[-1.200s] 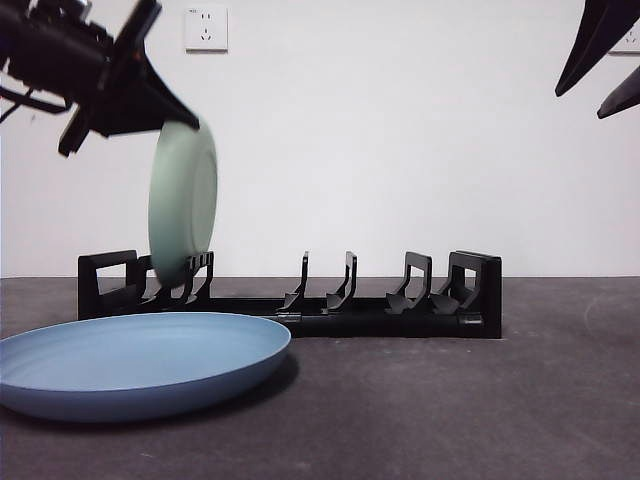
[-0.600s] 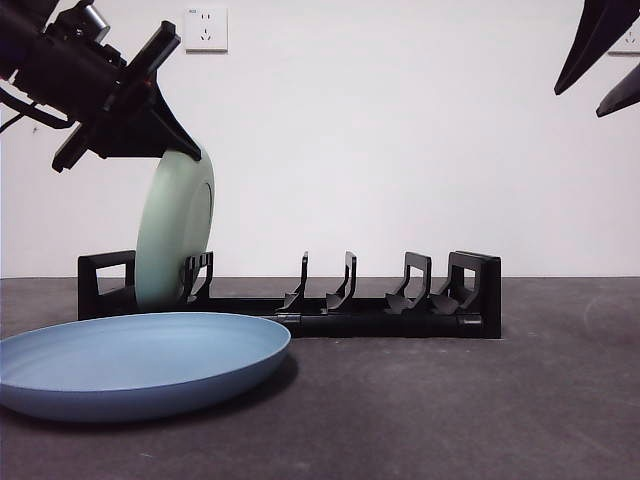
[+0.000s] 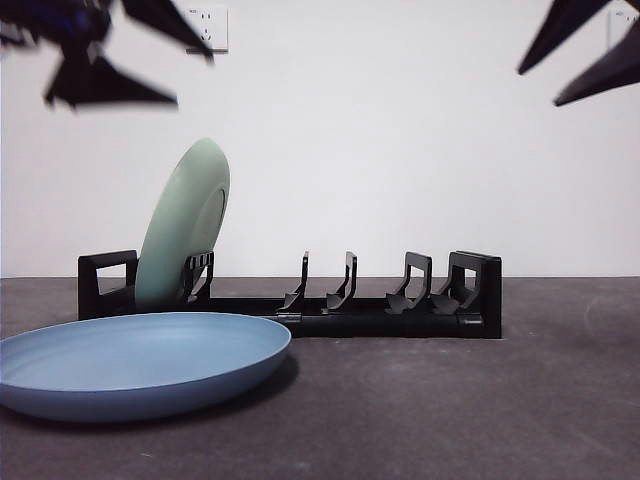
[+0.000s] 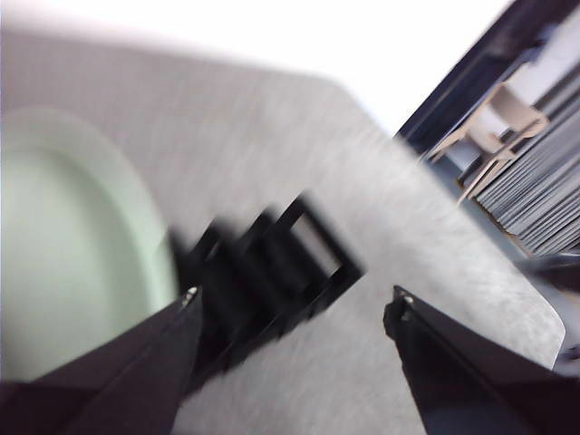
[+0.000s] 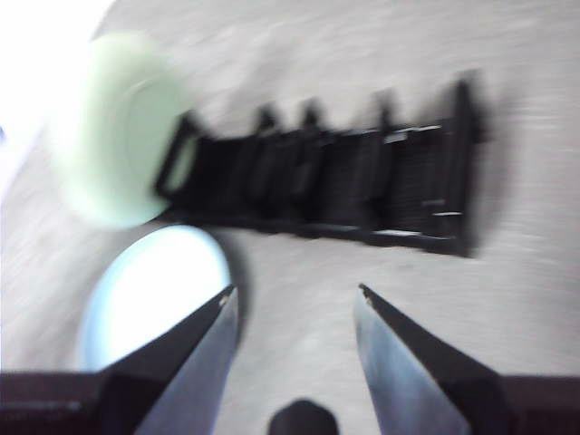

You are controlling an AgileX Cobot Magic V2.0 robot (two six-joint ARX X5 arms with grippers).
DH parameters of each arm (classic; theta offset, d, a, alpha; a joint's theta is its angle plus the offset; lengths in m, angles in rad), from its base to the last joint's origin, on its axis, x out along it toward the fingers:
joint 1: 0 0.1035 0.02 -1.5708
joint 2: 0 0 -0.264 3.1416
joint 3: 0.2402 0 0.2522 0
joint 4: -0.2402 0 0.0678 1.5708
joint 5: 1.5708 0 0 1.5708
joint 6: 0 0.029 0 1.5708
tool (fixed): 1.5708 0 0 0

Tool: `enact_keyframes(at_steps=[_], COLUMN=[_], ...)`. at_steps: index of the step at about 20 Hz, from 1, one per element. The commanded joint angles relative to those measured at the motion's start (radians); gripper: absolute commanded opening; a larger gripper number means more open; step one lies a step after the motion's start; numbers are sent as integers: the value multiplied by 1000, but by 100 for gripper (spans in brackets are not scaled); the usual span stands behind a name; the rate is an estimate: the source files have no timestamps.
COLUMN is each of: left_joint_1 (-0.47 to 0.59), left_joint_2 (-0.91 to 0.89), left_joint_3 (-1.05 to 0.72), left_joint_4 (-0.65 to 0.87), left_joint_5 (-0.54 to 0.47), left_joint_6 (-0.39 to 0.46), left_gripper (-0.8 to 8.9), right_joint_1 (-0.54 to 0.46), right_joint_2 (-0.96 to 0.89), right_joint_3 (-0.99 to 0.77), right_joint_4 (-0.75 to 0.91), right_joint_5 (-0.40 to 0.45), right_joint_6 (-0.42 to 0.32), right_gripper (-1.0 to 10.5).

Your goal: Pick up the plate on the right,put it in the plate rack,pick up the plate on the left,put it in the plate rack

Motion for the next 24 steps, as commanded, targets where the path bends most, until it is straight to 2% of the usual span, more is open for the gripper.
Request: enact_keyframes(at_steps=[1, 3, 5, 8, 9, 13, 16, 24], left_joint_1=[-18, -49, -100, -188, -222, -331, -387, -399], left_joint_2=[-139, -262, -356, -446, -467, -484, -482, -470], left_joint_3=[-10, -10, -10, -10, -10, -10, -10, -10], left_joint_4=[-64, -174, -288, -435, -474, -564, -576, -562], left_joint_5=[-11, -112, -243, -406, -454, -569, -587, -641], left_joint_6=[164, 285, 371, 457, 476, 496, 495, 495], left_gripper=[345, 345, 345, 345, 345, 345, 344, 344], right_joint_1=[82, 176, 257, 355, 376, 412, 430, 447], right_joint_2=[24, 68, 134, 269, 325, 530, 652, 818], right_joint_3=[-4, -4, -4, -3, -3, 35, 92, 171], right_joint_4=[30, 87, 154, 227, 257, 294, 293, 291], right_joint_5=[-3, 5, 8, 87, 90, 81, 73, 36], right_joint_6=[-1, 0, 30, 52, 52, 70, 71, 90], right_gripper=[217, 217, 217, 217, 217, 217, 217, 154])
